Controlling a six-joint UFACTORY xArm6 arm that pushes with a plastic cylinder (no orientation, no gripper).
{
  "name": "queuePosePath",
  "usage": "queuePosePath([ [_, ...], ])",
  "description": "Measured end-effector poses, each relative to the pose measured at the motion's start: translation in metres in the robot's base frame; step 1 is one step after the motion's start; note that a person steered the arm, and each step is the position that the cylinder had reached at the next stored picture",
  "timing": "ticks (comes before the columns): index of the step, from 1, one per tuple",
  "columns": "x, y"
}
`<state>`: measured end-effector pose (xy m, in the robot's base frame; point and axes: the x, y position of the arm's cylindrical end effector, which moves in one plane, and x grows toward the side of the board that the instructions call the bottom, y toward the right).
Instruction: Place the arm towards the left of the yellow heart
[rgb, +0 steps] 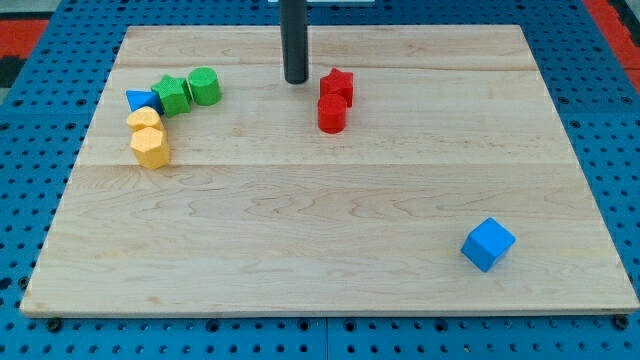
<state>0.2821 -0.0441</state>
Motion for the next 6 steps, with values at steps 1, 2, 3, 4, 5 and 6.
queuePosePath([
  [1, -0.05, -0.06],
  [2, -0.037, -0.165],
  [3, -0.001, -0.229],
  [4, 0.025, -0.24],
  [5, 0.087, -0.23],
  [6, 0.128, -0.214],
])
